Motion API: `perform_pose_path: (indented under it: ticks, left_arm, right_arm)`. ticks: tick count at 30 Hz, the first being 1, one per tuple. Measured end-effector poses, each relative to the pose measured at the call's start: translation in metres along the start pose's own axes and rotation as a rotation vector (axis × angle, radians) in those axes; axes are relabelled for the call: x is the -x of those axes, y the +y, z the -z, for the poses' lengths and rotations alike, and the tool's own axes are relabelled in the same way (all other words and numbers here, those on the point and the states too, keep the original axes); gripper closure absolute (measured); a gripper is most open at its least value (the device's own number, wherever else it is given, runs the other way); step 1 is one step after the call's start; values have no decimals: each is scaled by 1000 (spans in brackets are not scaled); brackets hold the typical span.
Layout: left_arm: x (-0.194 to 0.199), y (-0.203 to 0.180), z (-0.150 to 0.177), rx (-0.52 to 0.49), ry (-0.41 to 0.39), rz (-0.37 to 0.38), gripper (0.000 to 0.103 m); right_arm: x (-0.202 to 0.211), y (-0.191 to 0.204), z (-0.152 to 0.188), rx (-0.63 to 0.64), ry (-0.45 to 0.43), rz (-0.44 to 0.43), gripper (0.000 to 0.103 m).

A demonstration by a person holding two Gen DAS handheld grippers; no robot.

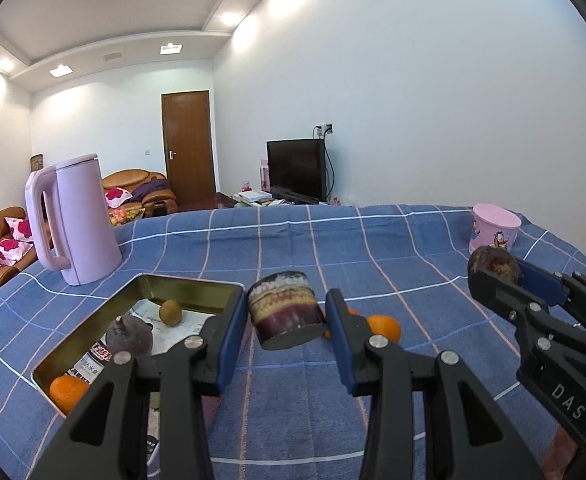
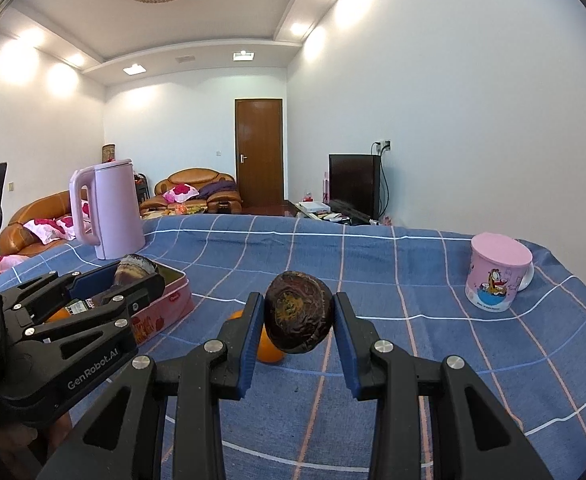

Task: Organize fruits

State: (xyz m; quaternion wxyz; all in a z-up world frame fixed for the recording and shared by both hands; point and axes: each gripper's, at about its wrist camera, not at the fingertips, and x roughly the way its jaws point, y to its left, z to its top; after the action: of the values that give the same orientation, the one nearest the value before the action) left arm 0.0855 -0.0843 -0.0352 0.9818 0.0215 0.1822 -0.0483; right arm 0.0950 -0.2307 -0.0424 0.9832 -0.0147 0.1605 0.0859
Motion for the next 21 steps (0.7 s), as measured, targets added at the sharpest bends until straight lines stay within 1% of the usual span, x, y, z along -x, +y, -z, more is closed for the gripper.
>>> perform_pose_path:
  ticks: [8,21]
  left_arm:
    - [-1,22,1,30,17,-35,61]
    - [2,64,2,83,36,-76,61]
  right_arm:
    - [-7,13,-1,12,21,-13,66]
    - [-25,56,-6,49,40,-95,66]
